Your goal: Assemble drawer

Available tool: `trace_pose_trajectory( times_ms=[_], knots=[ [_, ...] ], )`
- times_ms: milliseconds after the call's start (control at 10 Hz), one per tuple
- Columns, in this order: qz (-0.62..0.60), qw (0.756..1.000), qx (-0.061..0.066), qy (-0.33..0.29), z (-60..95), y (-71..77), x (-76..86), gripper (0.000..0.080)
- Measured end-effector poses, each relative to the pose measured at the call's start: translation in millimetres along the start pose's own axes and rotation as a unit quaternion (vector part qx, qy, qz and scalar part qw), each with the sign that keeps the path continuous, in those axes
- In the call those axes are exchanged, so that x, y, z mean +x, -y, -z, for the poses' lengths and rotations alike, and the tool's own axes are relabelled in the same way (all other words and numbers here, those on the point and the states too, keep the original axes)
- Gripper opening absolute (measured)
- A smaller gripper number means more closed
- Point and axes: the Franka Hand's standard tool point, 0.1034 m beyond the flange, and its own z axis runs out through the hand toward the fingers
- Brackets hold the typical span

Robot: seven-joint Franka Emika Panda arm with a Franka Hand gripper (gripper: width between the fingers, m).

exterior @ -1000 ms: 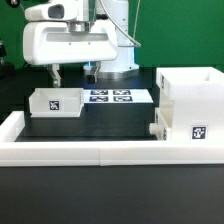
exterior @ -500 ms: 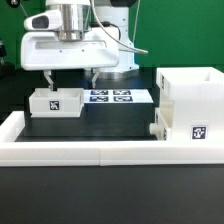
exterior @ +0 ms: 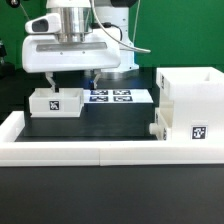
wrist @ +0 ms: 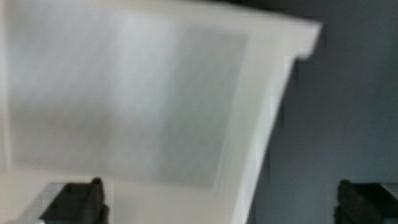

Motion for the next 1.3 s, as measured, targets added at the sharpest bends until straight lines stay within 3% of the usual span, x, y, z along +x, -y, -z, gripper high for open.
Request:
trace_pose_trajectory(
  times_ms=[200,600,1200,1300],
  knots=[
    [-0.001,1.000,-0.001,0.005,-12.5,8.9,-11.9,0.0649],
    [-0.008,1.000,-0.002,0.010,-28.4,9.1,-18.2,0.0649],
    [-0.041,0.999,0.000,0.014,-31.6,13.1,-14.8,0.0649],
    [-0.041,0.999,0.000,0.014,-31.5,13.0,-14.5,0.0528]
  ],
)
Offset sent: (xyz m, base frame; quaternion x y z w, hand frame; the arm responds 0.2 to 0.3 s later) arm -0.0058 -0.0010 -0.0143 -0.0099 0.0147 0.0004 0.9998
